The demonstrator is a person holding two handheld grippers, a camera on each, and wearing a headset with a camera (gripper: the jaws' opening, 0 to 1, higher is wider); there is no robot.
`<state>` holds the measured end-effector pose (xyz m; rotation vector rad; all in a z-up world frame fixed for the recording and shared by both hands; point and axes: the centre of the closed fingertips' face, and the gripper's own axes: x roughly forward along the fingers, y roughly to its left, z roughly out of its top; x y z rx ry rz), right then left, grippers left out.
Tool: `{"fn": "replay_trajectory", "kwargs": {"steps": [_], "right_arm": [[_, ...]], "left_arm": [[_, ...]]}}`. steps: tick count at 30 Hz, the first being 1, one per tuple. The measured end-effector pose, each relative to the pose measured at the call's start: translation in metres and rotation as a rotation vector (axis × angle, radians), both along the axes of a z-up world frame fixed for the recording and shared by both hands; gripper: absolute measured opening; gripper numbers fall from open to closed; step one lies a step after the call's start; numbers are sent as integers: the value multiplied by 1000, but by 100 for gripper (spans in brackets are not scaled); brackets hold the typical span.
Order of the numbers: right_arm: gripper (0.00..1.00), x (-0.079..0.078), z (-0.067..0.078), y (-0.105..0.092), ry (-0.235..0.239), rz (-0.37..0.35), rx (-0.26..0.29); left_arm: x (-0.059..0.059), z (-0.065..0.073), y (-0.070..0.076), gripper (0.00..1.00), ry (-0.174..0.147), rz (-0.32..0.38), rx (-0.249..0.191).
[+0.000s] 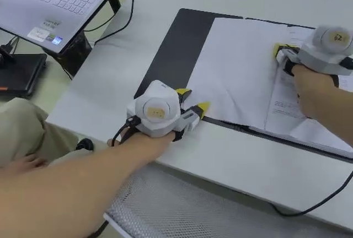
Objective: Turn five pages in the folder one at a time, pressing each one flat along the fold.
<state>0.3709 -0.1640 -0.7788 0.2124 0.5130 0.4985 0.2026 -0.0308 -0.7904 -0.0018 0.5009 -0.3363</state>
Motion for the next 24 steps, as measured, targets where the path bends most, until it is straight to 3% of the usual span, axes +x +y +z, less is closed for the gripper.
{"fn": "replay_trajectory", "kwargs": {"steps": [5, 9, 24], "right_arm": [[0, -20, 11, -1, 12, 3, 14], [0, -22, 6, -8, 19, -7, 33], [0, -69, 13, -5, 37, 12, 63]], "left_arm": [[0, 0, 0, 29, -2, 1, -2], [-1, 0, 0, 29, -2, 2, -3], [-1, 0, -1, 29, 0, 2, -3]]}}
